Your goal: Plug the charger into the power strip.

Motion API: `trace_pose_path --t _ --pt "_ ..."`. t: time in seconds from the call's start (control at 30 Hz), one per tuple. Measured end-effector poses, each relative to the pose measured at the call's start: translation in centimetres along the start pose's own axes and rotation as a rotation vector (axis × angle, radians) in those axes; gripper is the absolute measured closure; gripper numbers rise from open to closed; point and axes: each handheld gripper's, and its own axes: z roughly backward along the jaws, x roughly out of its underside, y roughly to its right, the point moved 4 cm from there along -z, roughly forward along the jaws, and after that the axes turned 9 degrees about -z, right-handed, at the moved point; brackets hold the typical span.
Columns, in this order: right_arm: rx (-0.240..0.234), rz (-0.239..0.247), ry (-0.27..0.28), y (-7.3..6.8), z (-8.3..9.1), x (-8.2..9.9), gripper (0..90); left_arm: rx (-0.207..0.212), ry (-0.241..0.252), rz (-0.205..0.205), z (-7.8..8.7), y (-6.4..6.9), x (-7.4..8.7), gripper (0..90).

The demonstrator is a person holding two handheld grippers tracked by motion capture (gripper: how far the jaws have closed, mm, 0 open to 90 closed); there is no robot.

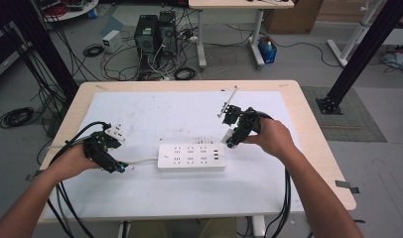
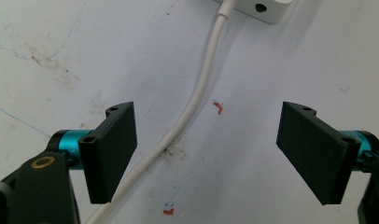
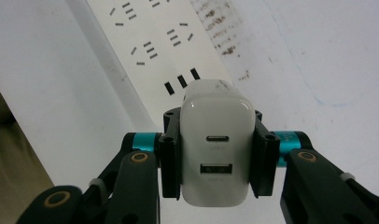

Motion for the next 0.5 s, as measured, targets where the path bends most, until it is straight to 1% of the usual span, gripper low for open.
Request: trace_pose_path --t 0.1,0.13,0.2,0.27,0.3,0.33,0.37,0.43,0.5 --pt "-0.016 0.045 -0.009 -0.3 -0.7 -0.9 62.4 -0.002 -0.007 0.0 -0.1 -0.1 0.0 20.4" --pt "-0.023 0.045 -0.014 -0.4 -1.0 -1.2 62.4 -0.003 -0.005 0.001 -0.1 -0.1 0.0 20.4" --pt "-0.034 0.07 -0.012 -0.5 -1.4 -1.8 62.4 -0.001 -0.005 0.002 -0.2 -0.1 0.0 20.4" --pt "-0.057 0.082 -0.01 -0.8 -1.9 -2.4 62.4 0.001 -0.005 0.002 -0.3 0.0 0.0 20.4" --pt "-0.062 0.1 -0.007 -1.0 -2.2 -2.7 62.3 0.002 -0.004 0.002 -0.3 0.0 0.0 20.4" --pt "-0.067 0.115 -0.013 -1.2 -2.4 -3.0 62.4 0.003 -0.003 0.003 -0.4 0.1 0.0 20.4" --pt "-0.07 0.124 -0.023 -1.4 -2.7 -3.3 62.4 0.007 -0.011 -0.006 -0.4 0.0 0.0 20.4" --pt "-0.076 0.145 -0.03 -1.9 -3.4 -4.0 62.4 0.006 -0.009 0.001 -0.4 0.1 0.0 20.4" --pt "-0.074 0.163 -0.053 -2.2 -4.0 -4.6 62.4 0.006 -0.006 0.005 -0.4 0.0 0.1 20.4"
